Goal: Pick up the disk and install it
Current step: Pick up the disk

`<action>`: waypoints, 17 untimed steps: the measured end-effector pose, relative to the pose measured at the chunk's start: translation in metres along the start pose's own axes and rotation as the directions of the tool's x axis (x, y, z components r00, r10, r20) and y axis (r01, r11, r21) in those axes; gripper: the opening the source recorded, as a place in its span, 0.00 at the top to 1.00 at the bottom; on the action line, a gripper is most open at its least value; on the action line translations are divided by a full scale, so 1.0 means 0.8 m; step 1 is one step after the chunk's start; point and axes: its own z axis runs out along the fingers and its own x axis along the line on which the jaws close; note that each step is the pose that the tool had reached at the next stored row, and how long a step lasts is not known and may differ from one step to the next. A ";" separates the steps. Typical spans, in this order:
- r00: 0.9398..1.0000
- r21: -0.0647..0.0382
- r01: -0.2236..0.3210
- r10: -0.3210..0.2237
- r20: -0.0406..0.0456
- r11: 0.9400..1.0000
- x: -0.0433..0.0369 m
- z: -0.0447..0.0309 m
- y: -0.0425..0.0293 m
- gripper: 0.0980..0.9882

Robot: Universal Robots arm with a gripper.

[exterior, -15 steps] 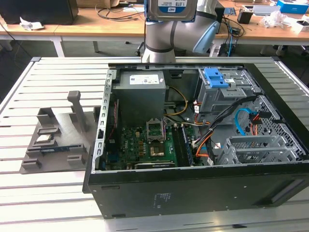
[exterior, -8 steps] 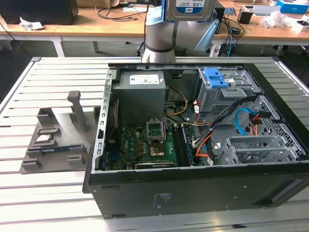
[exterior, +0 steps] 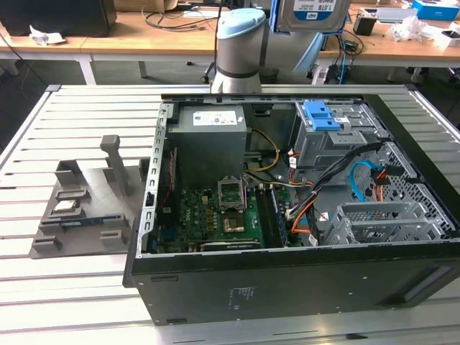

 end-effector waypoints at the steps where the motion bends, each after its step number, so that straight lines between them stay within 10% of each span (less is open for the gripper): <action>1: 1.000 0.000 0.000 0.000 0.000 1.000 0.000 -0.0002 -0.0045 0.70; 6: 1.000 0.000 0.000 0.000 0.000 1.000 0.001 -0.0013 -0.0324 0.70; 17: 1.000 0.000 0.000 0.000 0.000 1.000 0.006 -0.0016 -0.0333 0.70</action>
